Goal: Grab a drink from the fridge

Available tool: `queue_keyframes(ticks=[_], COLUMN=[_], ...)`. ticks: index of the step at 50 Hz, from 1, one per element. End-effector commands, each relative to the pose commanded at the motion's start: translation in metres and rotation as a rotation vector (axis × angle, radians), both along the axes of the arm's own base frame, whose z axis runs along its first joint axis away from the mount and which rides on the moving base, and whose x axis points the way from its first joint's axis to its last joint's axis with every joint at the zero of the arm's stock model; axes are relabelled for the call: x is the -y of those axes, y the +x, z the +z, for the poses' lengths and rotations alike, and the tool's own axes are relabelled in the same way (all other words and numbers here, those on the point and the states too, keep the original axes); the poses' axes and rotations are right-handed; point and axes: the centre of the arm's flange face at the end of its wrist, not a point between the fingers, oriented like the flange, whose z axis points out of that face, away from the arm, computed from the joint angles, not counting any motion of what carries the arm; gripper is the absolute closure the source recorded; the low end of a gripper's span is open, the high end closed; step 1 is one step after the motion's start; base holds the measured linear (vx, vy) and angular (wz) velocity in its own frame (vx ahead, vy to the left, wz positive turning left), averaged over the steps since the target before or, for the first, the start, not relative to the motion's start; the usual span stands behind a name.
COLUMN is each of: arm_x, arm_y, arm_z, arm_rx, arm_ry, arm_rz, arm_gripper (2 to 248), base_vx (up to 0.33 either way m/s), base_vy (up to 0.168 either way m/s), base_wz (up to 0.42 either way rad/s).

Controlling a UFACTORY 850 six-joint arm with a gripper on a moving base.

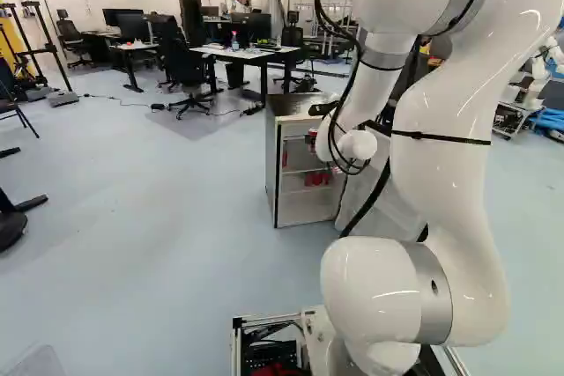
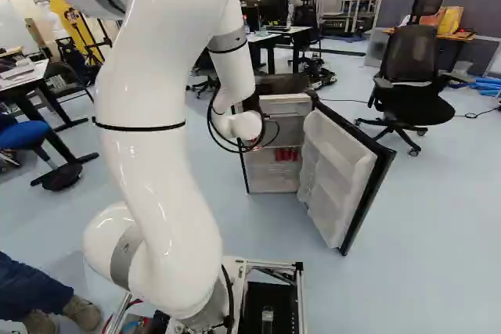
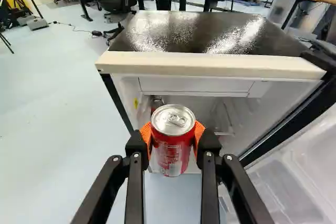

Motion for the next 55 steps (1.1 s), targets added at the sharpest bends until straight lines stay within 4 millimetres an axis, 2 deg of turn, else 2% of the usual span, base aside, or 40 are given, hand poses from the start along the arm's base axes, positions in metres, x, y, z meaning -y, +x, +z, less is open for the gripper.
queue_keyframes(ticks=[55], arm_x=[-0.002], arm_y=[0.0], arm_z=[0.061], arm_rx=[0.12], arm_ry=[-0.029], arm_rz=[0.004], arm_gripper=[152], base_vx=[0.0], base_vy=[0.0], base_wz=[0.0])
